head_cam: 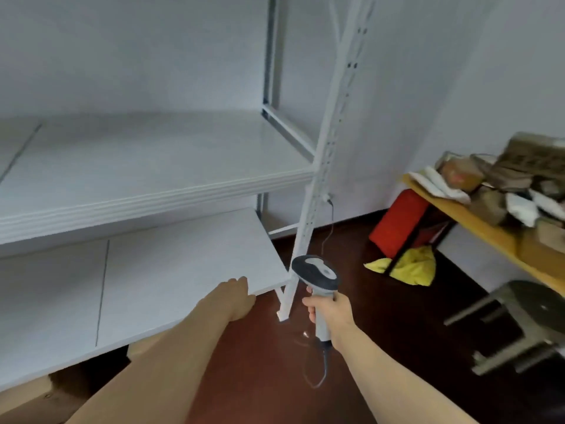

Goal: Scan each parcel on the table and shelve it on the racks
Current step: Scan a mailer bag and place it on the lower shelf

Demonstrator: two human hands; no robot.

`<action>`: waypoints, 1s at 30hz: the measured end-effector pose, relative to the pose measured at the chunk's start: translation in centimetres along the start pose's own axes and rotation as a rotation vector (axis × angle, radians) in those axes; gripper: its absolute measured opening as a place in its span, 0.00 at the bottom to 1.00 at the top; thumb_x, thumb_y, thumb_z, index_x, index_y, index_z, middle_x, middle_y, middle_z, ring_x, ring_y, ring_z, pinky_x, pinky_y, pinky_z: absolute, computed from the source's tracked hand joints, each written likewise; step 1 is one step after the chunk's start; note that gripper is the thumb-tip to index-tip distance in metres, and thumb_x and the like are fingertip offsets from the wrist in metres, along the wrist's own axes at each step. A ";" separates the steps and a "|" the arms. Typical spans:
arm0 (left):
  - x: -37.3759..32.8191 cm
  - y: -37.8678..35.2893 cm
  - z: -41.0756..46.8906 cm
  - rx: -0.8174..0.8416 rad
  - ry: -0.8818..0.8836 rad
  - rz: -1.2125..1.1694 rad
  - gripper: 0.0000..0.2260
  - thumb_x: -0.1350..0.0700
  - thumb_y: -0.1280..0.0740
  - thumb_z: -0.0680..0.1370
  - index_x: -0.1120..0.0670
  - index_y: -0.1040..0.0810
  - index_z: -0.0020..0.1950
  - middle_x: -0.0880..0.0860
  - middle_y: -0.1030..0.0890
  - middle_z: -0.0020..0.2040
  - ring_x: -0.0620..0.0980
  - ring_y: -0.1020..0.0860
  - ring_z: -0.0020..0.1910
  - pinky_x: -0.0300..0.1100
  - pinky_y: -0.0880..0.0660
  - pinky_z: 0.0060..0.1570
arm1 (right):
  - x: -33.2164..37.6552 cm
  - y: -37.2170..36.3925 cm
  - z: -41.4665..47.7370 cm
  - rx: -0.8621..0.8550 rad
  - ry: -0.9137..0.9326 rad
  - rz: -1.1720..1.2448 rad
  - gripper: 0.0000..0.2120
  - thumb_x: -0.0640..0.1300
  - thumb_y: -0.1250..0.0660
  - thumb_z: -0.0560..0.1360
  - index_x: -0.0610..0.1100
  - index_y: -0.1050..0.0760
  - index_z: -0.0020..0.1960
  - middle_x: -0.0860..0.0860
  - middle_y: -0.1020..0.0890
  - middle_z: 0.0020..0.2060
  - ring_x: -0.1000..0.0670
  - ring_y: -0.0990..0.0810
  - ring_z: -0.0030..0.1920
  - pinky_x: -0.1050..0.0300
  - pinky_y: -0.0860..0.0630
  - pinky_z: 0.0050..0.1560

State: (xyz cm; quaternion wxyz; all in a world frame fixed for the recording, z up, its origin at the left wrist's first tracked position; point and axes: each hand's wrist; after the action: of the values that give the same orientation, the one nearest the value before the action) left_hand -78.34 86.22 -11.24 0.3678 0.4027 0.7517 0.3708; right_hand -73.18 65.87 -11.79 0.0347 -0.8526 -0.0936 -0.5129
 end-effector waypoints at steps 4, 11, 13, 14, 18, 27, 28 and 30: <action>-14.1 -1.4 3.8 0.027 -0.149 0.060 0.21 0.47 0.45 0.82 0.57 0.35 0.72 0.57 0.28 0.67 0.56 0.28 0.64 0.47 0.30 0.62 | 0.6 13.6 2.0 -0.155 0.004 0.142 0.11 0.28 0.28 0.68 0.36 0.21 0.48 0.44 0.23 0.30 0.50 0.27 0.28 0.58 0.28 0.29; -37.4 -4.9 7.7 0.086 -0.417 0.181 0.23 0.48 0.45 0.82 0.57 0.38 0.74 0.57 0.31 0.71 0.56 0.32 0.70 0.48 0.33 0.66 | 2.8 35.6 4.9 -0.436 0.053 0.406 0.09 0.28 0.29 0.70 0.36 0.21 0.47 0.45 0.24 0.29 0.50 0.28 0.28 0.58 0.27 0.30; -41.9 -5.6 8.9 0.112 -0.456 0.212 0.24 0.47 0.44 0.82 0.57 0.39 0.75 0.58 0.31 0.71 0.56 0.32 0.70 0.49 0.33 0.67 | 3.4 39.9 5.8 -0.496 0.064 0.492 0.07 0.28 0.30 0.71 0.36 0.22 0.48 0.44 0.24 0.31 0.51 0.26 0.29 0.60 0.26 0.28; -44.0 -5.7 9.6 0.118 -0.472 0.229 0.24 0.48 0.44 0.82 0.58 0.40 0.75 0.58 0.32 0.71 0.57 0.33 0.70 0.48 0.34 0.67 | 3.6 41.7 6.3 -0.518 0.071 0.528 0.06 0.28 0.30 0.72 0.35 0.22 0.47 0.44 0.24 0.31 0.51 0.26 0.28 0.60 0.26 0.28; -51.5 -5.7 12.7 0.110 -0.560 0.295 0.23 0.49 0.44 0.82 0.58 0.39 0.74 0.58 0.31 0.71 0.56 0.31 0.69 0.46 0.33 0.65 | 4.1 47.6 8.6 -0.585 0.101 0.620 0.05 0.31 0.30 0.73 0.35 0.23 0.48 0.44 0.22 0.30 0.51 0.23 0.27 0.58 0.25 0.28; -67.5 -5.8 24.0 0.101 -0.806 0.327 0.21 0.50 0.42 0.82 0.57 0.35 0.73 0.56 0.28 0.69 0.54 0.29 0.67 0.44 0.31 0.63 | 7.6 58.5 16.4 -0.821 0.091 0.700 0.06 0.33 0.29 0.73 0.36 0.23 0.50 0.43 0.20 0.30 0.51 0.25 0.24 0.58 0.26 0.28; -69.5 -5.7 24.9 0.109 -0.837 0.333 0.22 0.50 0.41 0.82 0.56 0.37 0.74 0.55 0.29 0.70 0.54 0.30 0.68 0.44 0.32 0.64 | 8.2 59.6 17.1 -0.854 0.079 0.711 0.06 0.33 0.29 0.73 0.36 0.23 0.49 0.43 0.20 0.30 0.50 0.25 0.24 0.58 0.26 0.29; -73.4 -5.7 26.6 0.106 -0.910 0.336 0.23 0.51 0.41 0.81 0.55 0.38 0.75 0.54 0.30 0.70 0.53 0.31 0.68 0.44 0.32 0.64 | 9.2 61.9 18.3 -0.897 0.064 0.748 0.05 0.32 0.30 0.73 0.36 0.23 0.47 0.42 0.20 0.30 0.49 0.26 0.25 0.57 0.27 0.30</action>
State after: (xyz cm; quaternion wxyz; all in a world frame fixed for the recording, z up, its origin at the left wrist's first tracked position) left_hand -27.84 26.46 -9.56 0.5730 0.6580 0.4571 0.1727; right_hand -41.04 9.15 -10.06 -0.1480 -0.7432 0.4411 -0.4809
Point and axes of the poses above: each hand's wrist, its own z-axis towards the middle knuckle, its own y-axis out of the back of the hand, x = y × z
